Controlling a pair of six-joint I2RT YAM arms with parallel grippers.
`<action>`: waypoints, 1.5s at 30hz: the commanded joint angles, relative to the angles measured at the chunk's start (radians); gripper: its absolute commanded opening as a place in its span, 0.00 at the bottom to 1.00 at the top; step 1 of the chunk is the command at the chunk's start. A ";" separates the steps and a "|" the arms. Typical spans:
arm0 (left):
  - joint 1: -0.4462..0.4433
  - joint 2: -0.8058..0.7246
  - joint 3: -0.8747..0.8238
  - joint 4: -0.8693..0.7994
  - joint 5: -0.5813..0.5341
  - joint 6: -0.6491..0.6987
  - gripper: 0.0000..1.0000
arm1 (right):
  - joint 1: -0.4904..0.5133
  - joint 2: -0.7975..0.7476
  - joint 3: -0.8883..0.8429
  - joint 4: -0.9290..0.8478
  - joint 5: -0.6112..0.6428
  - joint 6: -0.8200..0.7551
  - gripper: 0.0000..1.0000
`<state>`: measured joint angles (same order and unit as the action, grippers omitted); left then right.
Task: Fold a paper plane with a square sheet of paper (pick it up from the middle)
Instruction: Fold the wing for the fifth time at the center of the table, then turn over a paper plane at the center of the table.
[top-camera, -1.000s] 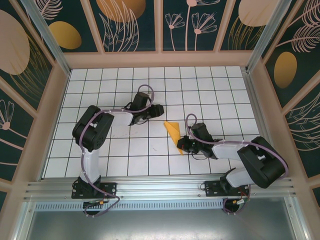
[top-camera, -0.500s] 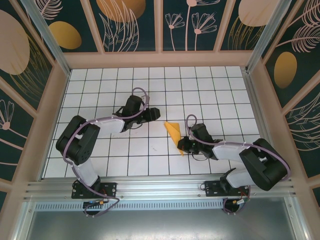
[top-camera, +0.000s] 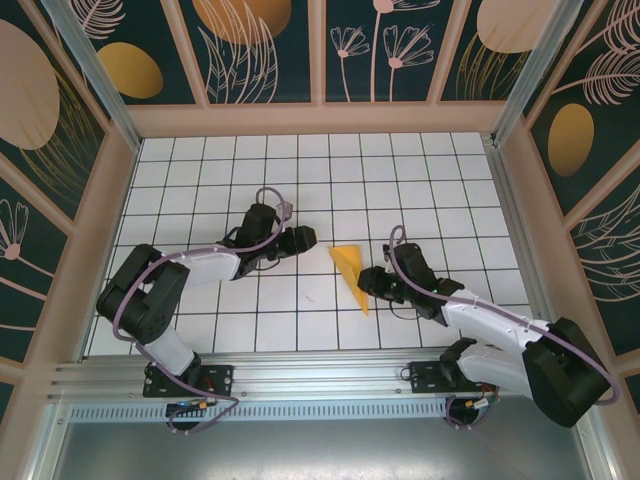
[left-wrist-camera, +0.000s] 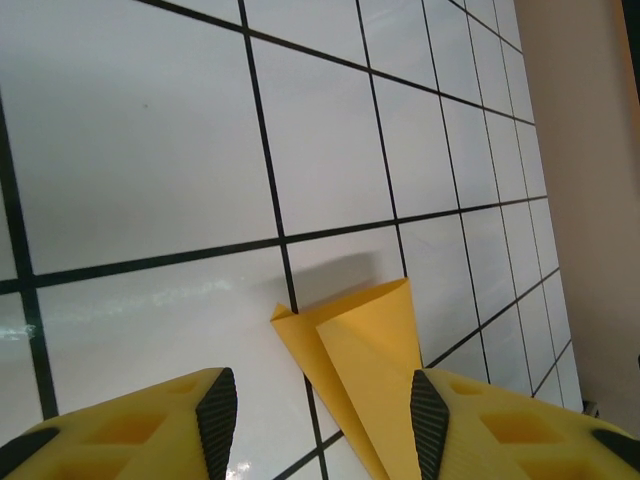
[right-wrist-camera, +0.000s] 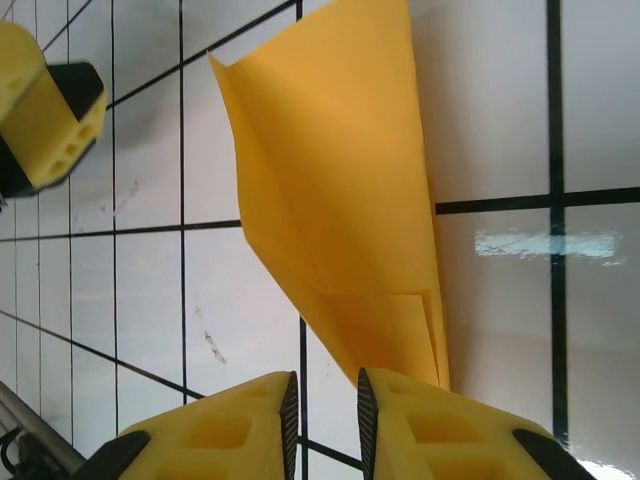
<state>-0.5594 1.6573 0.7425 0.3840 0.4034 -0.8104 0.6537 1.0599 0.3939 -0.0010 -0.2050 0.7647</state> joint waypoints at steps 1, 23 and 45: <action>-0.026 0.001 -0.002 0.044 0.034 -0.026 0.51 | -0.019 -0.045 0.008 -0.086 0.092 -0.003 0.28; -0.267 0.104 0.182 -0.243 -0.222 -0.139 0.57 | -0.067 0.082 -0.020 -0.006 0.094 -0.007 0.29; -0.306 0.115 0.237 -0.319 -0.277 -0.135 0.42 | -0.069 0.072 -0.044 0.080 -0.002 -0.018 0.35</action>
<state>-0.8604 1.8164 1.0061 0.0460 0.1455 -0.9504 0.5903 1.1286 0.3523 0.0292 -0.1734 0.7570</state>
